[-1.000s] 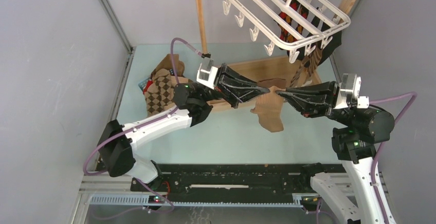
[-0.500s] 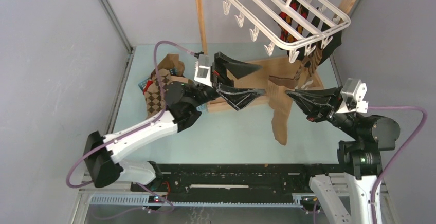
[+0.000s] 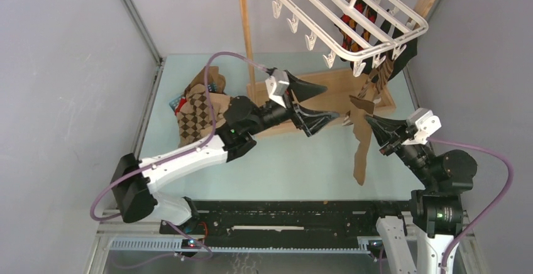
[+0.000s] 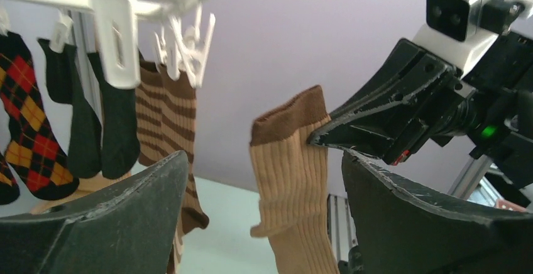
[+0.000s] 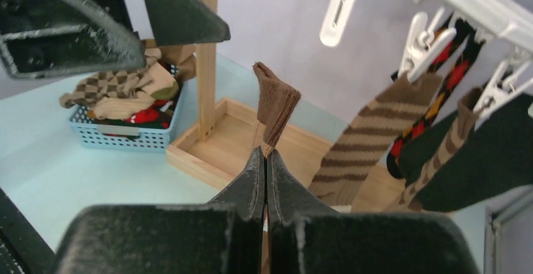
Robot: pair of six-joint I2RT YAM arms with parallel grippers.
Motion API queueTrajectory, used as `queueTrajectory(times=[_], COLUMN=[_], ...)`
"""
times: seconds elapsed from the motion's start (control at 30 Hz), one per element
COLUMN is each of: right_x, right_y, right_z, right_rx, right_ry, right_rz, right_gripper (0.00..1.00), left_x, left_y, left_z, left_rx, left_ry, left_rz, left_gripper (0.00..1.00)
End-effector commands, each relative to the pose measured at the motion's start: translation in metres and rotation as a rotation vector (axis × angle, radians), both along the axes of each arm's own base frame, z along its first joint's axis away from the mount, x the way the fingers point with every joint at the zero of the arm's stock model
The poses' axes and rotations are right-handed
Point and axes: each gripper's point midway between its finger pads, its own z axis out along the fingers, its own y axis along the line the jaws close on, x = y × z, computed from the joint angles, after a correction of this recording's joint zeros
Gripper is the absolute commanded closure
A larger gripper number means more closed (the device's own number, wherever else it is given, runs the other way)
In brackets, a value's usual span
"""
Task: Clip the socks to the hanger
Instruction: Pick up the sock from the bin.
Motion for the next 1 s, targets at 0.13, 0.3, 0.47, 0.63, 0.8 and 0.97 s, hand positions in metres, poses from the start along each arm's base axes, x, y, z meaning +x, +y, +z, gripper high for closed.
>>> queueTrajectory(times=[0.13,0.3,0.47,0.63,0.8,0.97], right_x=[0.008,0.009,0.009,0.009,0.010,0.011], right_y=[-0.021,-0.024,-0.026,-0.026,-0.025,-0.024], right_z=[-0.016,-0.020,-0.019,-0.018,-0.017,-0.017], right_rx=[-0.014,-0.003,0.010,0.015,0.026,0.031], right_ry=[0.025,0.037,0.038,0.036,0.031,0.034], right_rz=[-0.130,-0.153,-0.164,-0.162,-0.157,-0.152], right_gripper=[1.00,1.00,1.00,1.00,1.00,1.00], left_x=[0.011,0.034,0.050,0.057,0.062,0.062], left_y=[-0.025,-0.034,-0.038,-0.042,-0.048,-0.055], left_z=[0.031,0.039,0.046,0.054,0.060,0.068], left_rx=[-0.073,-0.074,-0.091,-0.134,-0.173,-0.203], left_ry=[-0.155,-0.195,-0.189,-0.171,-0.143,-0.134], left_rz=[0.121,0.221,0.288,0.302,0.292,0.269], left_gripper=[0.08,0.07,0.06,0.05,0.06,0.08])
